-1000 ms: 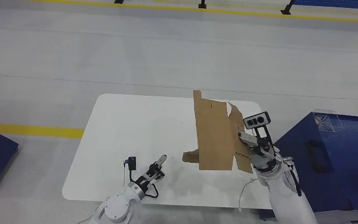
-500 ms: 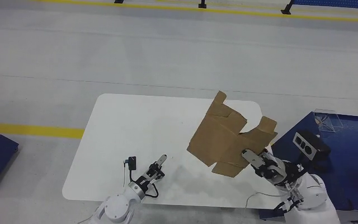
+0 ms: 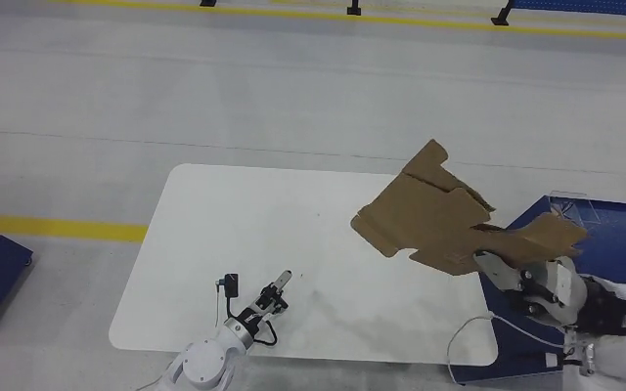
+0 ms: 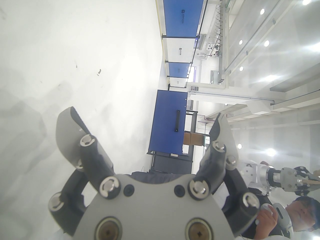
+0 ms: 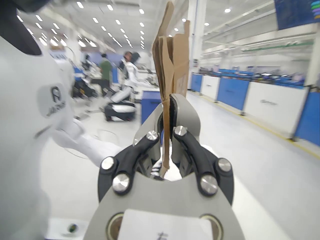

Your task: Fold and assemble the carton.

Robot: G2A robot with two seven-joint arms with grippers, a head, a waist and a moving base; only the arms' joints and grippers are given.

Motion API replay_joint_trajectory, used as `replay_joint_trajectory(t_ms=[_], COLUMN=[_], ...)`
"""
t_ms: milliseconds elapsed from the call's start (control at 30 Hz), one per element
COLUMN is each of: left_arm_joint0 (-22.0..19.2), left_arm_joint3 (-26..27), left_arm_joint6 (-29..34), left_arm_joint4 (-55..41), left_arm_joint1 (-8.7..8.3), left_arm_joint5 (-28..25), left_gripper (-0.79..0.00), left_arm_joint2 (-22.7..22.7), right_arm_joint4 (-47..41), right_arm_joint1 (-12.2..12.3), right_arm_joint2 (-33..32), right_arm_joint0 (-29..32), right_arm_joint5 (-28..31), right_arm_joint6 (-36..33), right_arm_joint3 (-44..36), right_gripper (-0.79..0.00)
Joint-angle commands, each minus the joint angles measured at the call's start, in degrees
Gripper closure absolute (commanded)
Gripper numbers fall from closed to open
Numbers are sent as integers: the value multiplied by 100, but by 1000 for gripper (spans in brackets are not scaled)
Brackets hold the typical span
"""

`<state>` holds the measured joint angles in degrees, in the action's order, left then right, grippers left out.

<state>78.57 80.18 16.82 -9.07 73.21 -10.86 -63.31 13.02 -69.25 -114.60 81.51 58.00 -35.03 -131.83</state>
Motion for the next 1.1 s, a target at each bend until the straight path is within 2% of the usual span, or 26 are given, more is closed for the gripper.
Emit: replay_joint_trajectory(t_ms=[0, 167, 333, 367, 467, 567, 700, 833, 933, 967, 1067], left_arm_joint0=[0, 0, 0, 0, 0, 0, 0, 0, 0, 0, 0], left_arm_joint3=[0, 0, 0, 0, 0, 0, 0, 0, 0, 0, 0], left_arm_joint6=[0, 0, 0, 0, 0, 0, 0, 0, 0, 0, 0], left_arm_joint4=[0, 0, 0, 0, 0, 0, 0, 0, 0, 0, 0], left_arm_joint1=[0, 0, 0, 0, 0, 0, 0, 0, 0, 0, 0], left_arm_joint5=[0, 0, 0, 0, 0, 0, 0, 0, 0, 0, 0], left_gripper=[-785, -785, -785, -785, -785, -785, -785, -785, -785, -785, -785], left_arm_joint2=[0, 0, 0, 0, 0, 0, 0, 0, 0, 0, 0], right_arm_joint4=[1493, 4942, 8709, 9458, 11709, 13111, 14030, 14313, 13783, 13448, 11742], right_arm_joint1=[-37, 159, 460, 512, 670, 735, 737, 722, 716, 720, 734], right_arm_joint2=[-211, 309, 872, 999, 1471, 1671, 1767, 1831, 1864, 1826, 1537], right_arm_joint0=[-75, -616, -703, -695, -300, 405, 1140, 1575, 1743, 1742, 1601], right_arm_joint5=[0, 0, -18, -205, -1545, -3248, -4981, -5863, -5789, -5581, -4435], right_arm_joint6=[600, 2570, 5267, 5820, 7414, 8180, 8238, 8060, 8079, 8143, 8345], right_arm_joint3=[-281, -281, -281, -281, -281, -281, -281, -281, -281, -281, -281], right_gripper=[0, 0, 0, 0, 0, 0, 0, 0, 0, 0, 0])
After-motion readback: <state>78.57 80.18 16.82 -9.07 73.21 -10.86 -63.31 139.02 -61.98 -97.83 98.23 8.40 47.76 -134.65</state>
